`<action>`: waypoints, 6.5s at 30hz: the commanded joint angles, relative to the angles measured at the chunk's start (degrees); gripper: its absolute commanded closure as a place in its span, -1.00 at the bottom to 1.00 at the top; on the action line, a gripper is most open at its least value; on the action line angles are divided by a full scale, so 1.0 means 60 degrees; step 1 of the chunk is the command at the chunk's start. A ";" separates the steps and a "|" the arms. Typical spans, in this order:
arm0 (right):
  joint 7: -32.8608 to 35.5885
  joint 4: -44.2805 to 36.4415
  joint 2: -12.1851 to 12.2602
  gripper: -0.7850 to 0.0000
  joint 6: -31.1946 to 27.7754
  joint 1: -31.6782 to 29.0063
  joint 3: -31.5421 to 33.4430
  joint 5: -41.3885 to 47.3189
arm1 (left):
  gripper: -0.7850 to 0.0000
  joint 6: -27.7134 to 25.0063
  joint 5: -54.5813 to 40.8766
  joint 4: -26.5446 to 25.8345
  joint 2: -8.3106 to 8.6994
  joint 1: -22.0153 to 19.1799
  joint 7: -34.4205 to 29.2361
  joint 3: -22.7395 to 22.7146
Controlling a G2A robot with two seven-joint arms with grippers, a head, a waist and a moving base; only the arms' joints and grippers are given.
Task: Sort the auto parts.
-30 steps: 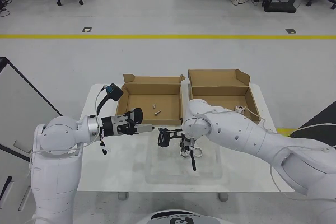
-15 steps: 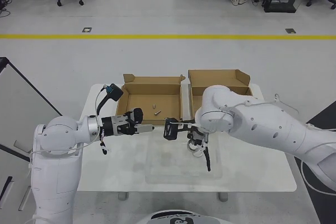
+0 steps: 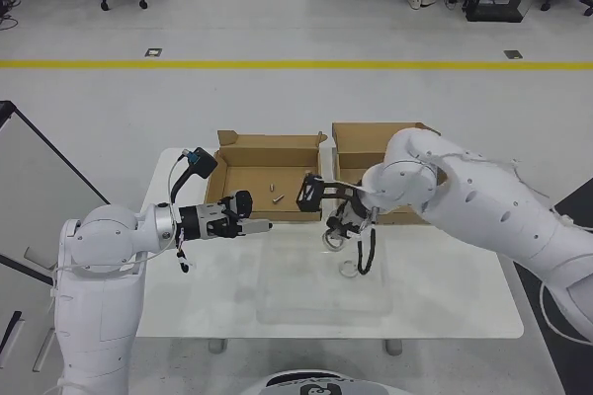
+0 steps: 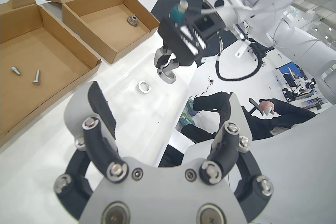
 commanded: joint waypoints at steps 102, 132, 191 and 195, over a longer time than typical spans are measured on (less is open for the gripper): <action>-0.2171 -0.1393 -0.1501 1.00 -0.2286 -0.4621 0.5781 1.2415 | -1.00 0.0000 0.0000 0.0000 0.0000 0.0000 0.0000 0.0000; -0.1319 -0.1704 -0.1916 1.00 -0.2141 -0.4961 0.5688 1.4776 | -1.00 0.0000 0.0000 0.0000 0.0000 0.0000 0.0000 0.0000; -0.0235 0.3650 -0.0673 1.00 0.1514 -0.3167 0.5622 -0.7070 | -1.00 0.0000 0.0000 0.0000 0.0000 0.0000 0.0000 0.0000; -0.1028 0.4474 -0.0853 1.00 0.1922 -0.2951 0.5343 -0.6977 | -1.00 0.0000 0.0000 0.0000 0.0000 0.0000 0.0000 0.0000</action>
